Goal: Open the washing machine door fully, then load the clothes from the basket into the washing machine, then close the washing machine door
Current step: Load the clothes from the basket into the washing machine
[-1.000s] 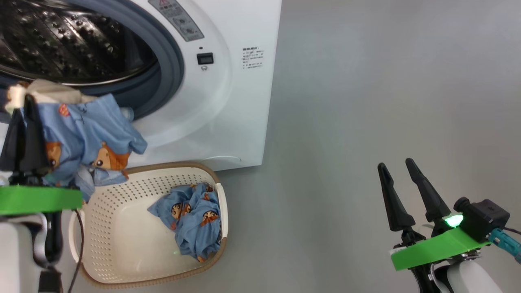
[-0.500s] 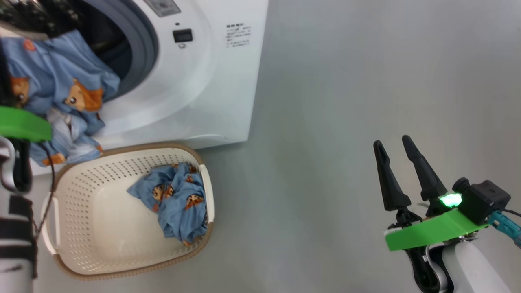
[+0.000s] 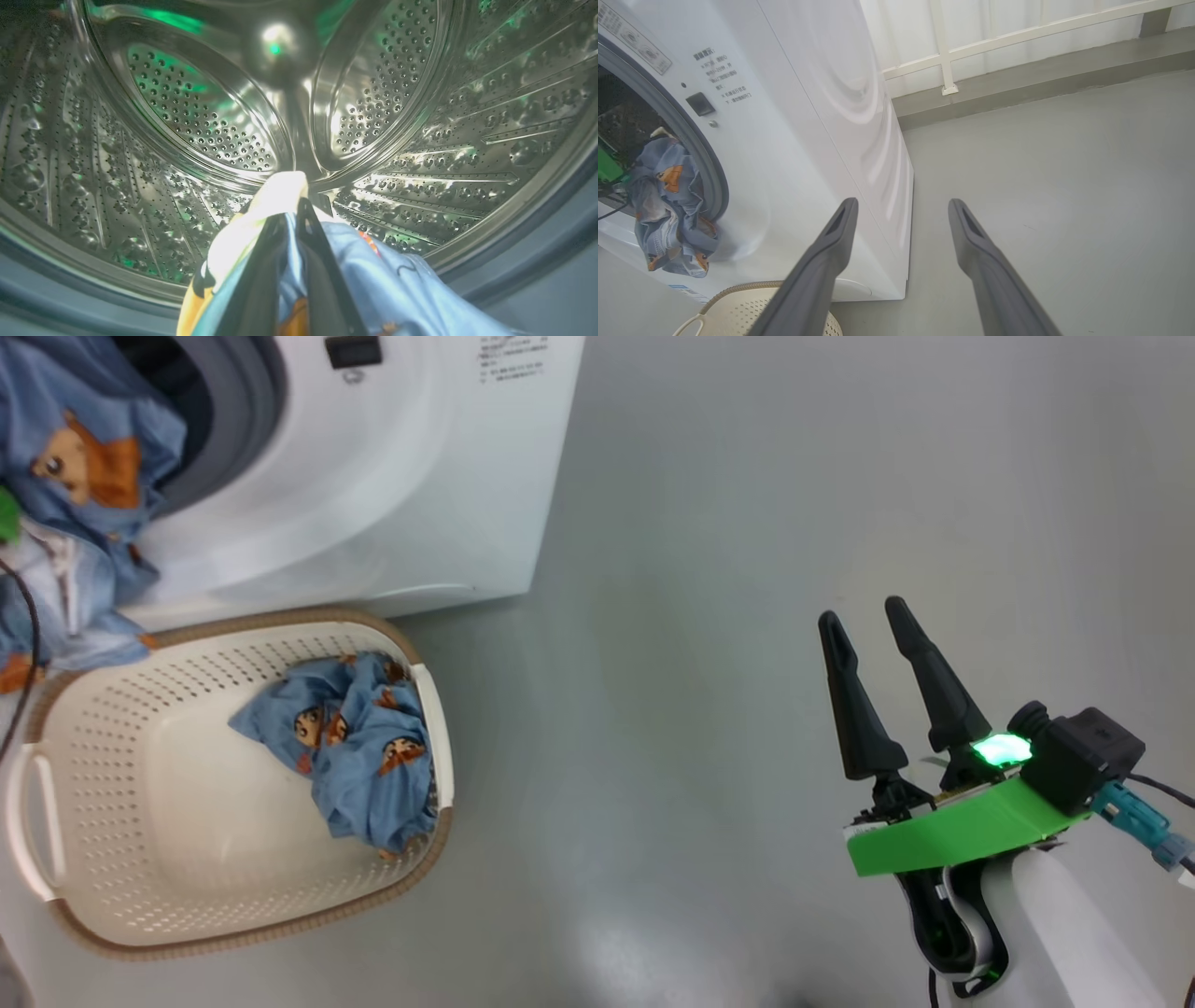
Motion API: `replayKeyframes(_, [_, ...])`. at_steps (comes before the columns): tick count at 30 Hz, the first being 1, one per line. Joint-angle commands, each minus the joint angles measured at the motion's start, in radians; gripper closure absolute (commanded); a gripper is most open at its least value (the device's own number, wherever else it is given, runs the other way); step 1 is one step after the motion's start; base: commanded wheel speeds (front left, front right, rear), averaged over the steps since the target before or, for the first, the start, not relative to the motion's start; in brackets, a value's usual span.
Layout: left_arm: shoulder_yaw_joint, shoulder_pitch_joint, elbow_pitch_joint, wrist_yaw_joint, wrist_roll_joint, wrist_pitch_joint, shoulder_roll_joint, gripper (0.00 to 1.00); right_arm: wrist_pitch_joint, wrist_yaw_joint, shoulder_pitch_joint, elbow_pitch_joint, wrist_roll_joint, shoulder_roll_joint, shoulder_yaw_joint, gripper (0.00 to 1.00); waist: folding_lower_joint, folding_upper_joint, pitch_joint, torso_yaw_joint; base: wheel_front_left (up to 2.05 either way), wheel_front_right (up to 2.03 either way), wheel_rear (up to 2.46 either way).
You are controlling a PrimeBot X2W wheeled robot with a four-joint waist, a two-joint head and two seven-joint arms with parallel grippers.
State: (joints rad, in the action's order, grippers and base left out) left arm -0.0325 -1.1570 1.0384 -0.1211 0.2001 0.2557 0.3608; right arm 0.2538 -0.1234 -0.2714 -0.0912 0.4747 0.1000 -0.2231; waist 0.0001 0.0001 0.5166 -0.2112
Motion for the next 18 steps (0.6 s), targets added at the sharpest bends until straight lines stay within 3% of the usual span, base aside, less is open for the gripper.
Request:
replayKeyframes(1, [-0.007,-0.037,0.009,0.004,-0.003,0.006,0.056,1.0,0.008,-0.007,-0.011,0.026,-0.014,0.001,-0.023,0.0,-0.0001,-0.0001,0.032,-0.018,0.0,0.0,0.0])
replayKeyframes(11, [0.025,-0.193,0.161,0.003,-0.019,0.002,0.107,1.0,0.008,-0.007,-0.041,0.03,-0.011,-0.018,-0.055,0.0,-0.0001,-0.0001,0.096,-0.063,0.0,0.0,0.0])
replayKeyframes(15, [0.027,-0.233,0.127,0.002,-0.021,0.005,0.128,1.0,0.008,-0.007,-0.044,0.034,-0.01,-0.026,-0.06,0.0,-0.0001,-0.0001,0.118,-0.077,0.0,0.0,0.0])
replayKeyframes(18, [0.013,-0.234,-0.001,0.002,-0.021,0.006,0.146,1.0,0.008,-0.007,-0.046,0.038,-0.011,-0.032,-0.063,0.0,-0.0001,-0.0001,0.14,-0.084,0.0,0.0,0.0])
